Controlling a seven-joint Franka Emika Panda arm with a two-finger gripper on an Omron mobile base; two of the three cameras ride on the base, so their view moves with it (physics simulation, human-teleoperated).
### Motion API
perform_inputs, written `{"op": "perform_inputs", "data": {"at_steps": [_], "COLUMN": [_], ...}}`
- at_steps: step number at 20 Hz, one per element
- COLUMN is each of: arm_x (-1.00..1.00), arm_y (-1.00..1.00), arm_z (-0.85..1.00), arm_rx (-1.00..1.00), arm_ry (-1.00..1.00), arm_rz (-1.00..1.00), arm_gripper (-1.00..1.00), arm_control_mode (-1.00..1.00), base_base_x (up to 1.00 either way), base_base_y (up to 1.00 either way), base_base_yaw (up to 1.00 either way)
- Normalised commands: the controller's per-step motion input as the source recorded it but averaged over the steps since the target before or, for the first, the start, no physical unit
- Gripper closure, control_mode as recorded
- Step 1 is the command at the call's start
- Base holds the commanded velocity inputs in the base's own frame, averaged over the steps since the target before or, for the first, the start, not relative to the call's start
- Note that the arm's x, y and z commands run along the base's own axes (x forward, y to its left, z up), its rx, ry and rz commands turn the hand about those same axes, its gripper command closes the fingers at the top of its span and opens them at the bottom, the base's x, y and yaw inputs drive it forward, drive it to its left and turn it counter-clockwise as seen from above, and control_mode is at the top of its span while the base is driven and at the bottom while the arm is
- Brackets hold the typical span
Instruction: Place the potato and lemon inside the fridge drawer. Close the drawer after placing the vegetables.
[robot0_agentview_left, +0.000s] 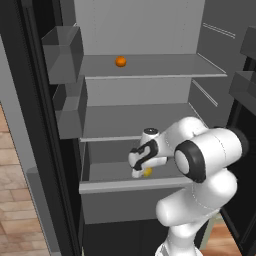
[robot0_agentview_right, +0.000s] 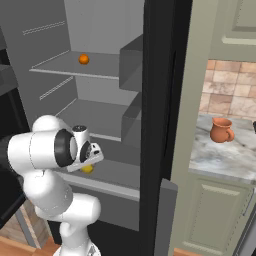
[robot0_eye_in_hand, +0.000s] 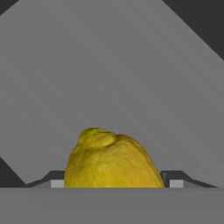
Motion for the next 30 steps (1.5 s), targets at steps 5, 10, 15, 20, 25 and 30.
{"op": "perform_inputs", "data": {"at_steps": [5,10,15,20,25,30], "arm_x": [-0.03,-0.21,-0.05,-0.02,-0.33,-1.00], "arm_y": [0.03,0.02,0.00,0.00,0.06,0.49], "arm_z": [-0.46,-0.39,0.31,0.96,1.00,0.79], "arm_rx": [0.00,0.00,0.02,0.00,0.00,-0.01], "arm_ry": [0.05,0.03,-0.09,-0.20,-0.22,-0.19], "arm_rz": [0.00,0.00,0.00,-0.01,-0.02,0.00], "arm_gripper": [1.00,-1.00,-1.00,-1.00,-1.00,-1.00], "arm_control_mode": [-1.00,-1.00,-1.00,-1.00,-1.00,-1.00], "base_base_x": [0.00,0.00,0.00,0.00,0.00,0.00], "base_base_y": [0.00,0.00,0.00,0.00,0.00,0.00], "base_base_yaw": [0.00,0.00,0.00,0.00,0.00,0.00]}}
